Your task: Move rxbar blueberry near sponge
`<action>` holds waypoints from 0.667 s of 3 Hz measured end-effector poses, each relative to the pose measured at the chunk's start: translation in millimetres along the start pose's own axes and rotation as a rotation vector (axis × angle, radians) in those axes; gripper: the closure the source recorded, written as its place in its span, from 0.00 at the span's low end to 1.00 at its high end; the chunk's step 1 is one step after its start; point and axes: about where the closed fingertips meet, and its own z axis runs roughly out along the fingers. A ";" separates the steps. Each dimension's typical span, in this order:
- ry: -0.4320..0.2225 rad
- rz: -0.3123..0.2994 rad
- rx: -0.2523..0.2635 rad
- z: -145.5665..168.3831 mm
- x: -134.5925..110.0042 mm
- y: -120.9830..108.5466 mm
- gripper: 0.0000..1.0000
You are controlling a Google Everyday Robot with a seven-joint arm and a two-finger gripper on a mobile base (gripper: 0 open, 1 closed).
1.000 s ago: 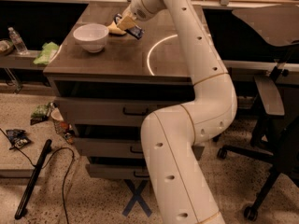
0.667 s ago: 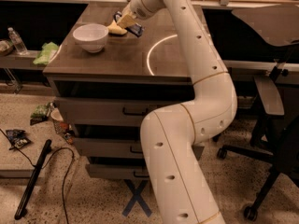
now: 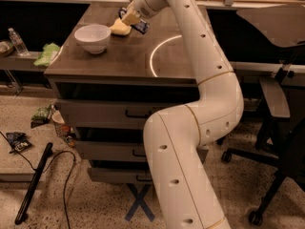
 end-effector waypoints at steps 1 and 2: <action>0.022 -0.033 0.004 -14.2 0.6 -3.4 0.00; 0.037 -0.043 0.002 -39.2 3.9 -6.7 0.00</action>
Offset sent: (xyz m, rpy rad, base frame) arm -0.0229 -0.0389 0.0392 -0.0680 -0.0365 0.0143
